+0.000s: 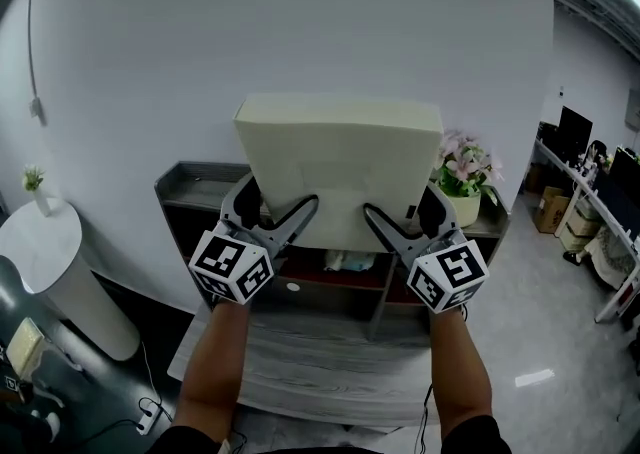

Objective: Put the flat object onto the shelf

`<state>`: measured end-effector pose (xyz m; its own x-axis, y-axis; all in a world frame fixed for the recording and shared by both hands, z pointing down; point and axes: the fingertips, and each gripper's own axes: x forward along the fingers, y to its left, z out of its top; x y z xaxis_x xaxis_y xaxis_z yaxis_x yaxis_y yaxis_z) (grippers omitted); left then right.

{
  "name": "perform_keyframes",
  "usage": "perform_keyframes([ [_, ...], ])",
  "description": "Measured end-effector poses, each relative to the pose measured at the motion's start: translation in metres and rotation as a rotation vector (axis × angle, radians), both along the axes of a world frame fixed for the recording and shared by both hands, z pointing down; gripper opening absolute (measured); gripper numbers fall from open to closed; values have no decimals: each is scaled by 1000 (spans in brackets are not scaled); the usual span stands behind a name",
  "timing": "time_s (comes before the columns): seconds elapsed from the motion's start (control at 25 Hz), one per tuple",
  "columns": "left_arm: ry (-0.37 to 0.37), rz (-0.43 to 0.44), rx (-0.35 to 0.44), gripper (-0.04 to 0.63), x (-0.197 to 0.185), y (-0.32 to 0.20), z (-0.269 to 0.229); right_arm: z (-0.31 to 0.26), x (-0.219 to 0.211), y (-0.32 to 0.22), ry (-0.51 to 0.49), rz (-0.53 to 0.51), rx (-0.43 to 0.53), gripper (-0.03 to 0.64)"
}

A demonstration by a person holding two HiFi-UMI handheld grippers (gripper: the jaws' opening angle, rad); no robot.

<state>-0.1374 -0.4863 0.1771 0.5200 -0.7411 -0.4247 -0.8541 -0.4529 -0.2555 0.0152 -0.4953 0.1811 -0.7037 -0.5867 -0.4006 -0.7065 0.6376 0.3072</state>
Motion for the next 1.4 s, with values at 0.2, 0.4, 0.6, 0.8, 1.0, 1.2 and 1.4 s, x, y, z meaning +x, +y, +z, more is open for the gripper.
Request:
perform_keyframes([
  [0.2,-35,6,16,417,10,-20,-24,-20,9,-21,-10,11,-12,405],
  [0.4,-53,16,16,417,2,-44,-42,-35,1,-43,-6,32,-36,405],
  [0.6,-44,30,-19,417,-6,-73,-45,-39,-8,-69,-2,58,-81,405],
  [0.8,-55,34,-59,417,-12,-97,-40,-33,-14,-92,-5,78,-140,407],
  [1.0,-72,34,-98,417,-14,-117,-36,-27,-16,-111,-9,96,-189,407],
  [1.2,-56,44,-161,417,-20,-136,-31,-25,-21,-126,-3,95,-233,407],
  [1.4,-39,57,-195,417,-25,-151,-31,-25,-24,-141,-16,94,-255,407],
])
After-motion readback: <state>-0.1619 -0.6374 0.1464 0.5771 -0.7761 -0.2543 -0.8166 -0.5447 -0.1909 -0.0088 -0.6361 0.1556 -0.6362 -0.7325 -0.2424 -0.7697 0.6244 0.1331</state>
